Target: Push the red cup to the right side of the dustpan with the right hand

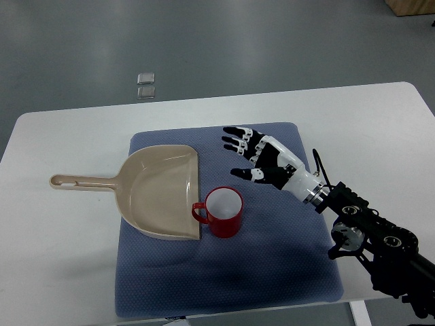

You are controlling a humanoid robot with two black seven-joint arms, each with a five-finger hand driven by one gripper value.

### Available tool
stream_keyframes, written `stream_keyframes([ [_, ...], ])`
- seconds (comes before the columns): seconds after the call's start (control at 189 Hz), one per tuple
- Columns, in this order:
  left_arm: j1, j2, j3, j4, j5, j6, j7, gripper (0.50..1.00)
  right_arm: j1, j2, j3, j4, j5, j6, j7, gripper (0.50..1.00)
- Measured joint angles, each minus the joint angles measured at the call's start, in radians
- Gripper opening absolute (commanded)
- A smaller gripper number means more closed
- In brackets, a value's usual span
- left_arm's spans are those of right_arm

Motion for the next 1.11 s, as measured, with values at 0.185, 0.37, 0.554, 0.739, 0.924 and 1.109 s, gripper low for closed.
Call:
stream_keyframes([
  [0.185,0.0,0.0,0.001,-0.001,0.0,0.0,0.0,1.0,0.06,-0.033,0.08,-0.016,0.333,-0.064,-0.311,0.936],
  [0.37,0.0,0.0,0.002,-0.002,0.002,0.0,0.0,1.0,0.131,-0.094,0.038,-0.033,0.67,-0.107,-0.568,0.936],
  [0.554,0.0,0.0,0.002,-0.001,0.002,0.0,0.0,1.0,0.182,-0.146,-0.044,-0.061,0.857,-0.114,-0.678,0.936],
  [0.739,0.0,0.0,0.002,0.0,0.002,0.0,0.0,1.0,0.189,-0.156,-0.077,-0.069,0.871,-0.116,-0.646,0.936],
  [0.924,0.0,0.0,0.002,-0.001,0.002,0.0,0.0,1.0,0.204,-0.142,-0.078,-0.103,0.869,-0.12,-0.537,0.936],
  [1.109,0.0,0.0,0.002,-0.002,0.001,0.0,0.0,1.0,0.224,-0.111,-0.076,-0.138,0.868,-0.199,-0.503,0.936],
])
